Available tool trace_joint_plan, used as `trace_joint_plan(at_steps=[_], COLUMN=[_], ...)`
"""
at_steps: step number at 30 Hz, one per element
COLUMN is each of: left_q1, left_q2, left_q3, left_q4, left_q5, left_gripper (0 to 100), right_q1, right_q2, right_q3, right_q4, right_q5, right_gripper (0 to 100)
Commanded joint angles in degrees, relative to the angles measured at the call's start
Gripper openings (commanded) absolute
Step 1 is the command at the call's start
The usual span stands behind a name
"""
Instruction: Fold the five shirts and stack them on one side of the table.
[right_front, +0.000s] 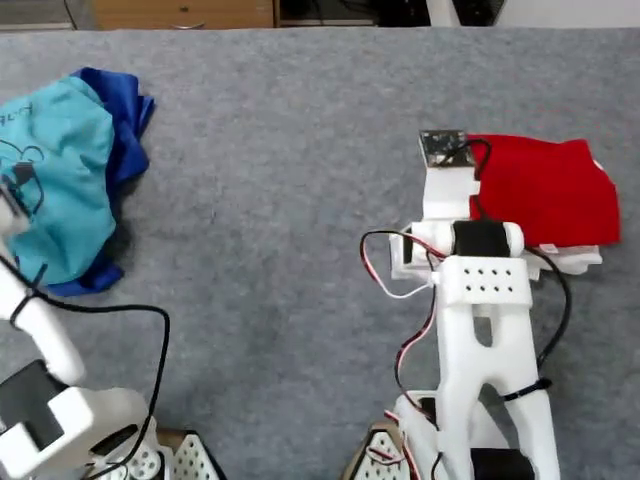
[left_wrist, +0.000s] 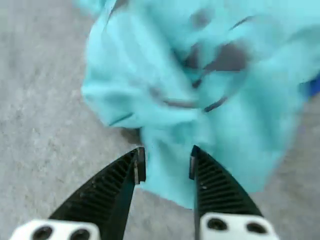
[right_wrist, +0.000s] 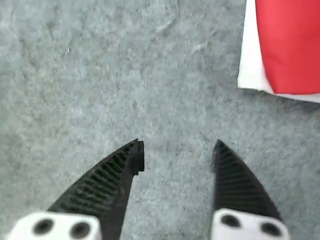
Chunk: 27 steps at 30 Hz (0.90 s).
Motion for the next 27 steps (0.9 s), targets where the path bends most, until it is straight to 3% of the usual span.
trace_joint_plan(at_steps=[1, 3, 5, 7, 11, 19, 21, 23, 27], left_q1=[-1.5, -2.0, -2.5, -2.9, -1.6, 13.0, 20.1, 31.7, 64.3], left_q2=[1.4, 4.4, 5.8, 5.2, 0.7, -25.5, -36.0, -47.2, -67.4], left_q3=[5.5, 5.7, 3.6, 0.2, -6.5, 0.4, 5.3, 10.2, 19.0], left_q4=[-8.7, -11.5, -11.4, -7.9, 2.5, 16.4, 19.2, 21.8, 24.0], left_q5=[-0.2, 0.2, 0.0, 0.3, 3.8, 4.6, 4.6, 4.0, 1.1], left_gripper=[17, 17, 9, 1, 2, 2, 2, 2, 2], right_q1=[-0.7, -0.7, -0.7, -0.5, -0.5, -0.4, -0.4, -0.3, -0.3], right_q2=[-1.7, -1.9, -1.9, -1.9, -2.0, -2.0, -2.0, -2.1, -2.1], right_q3=[-3.1, -3.3, -3.3, -3.1, -3.2, -3.3, -3.4, -3.5, -6.5], right_q4=[0.8, 0.7, 0.8, 0.8, 3.2, 9.7, 10.7, 11.8, 14.2], right_q5=[0.0, 0.0, 0.0, 0.0, -0.1, -4.0, -4.0, -3.8, -3.7], right_gripper=[24.9, 24.9, 24.9, 24.9, 24.9, 24.9, 24.9, 24.9, 24.9])
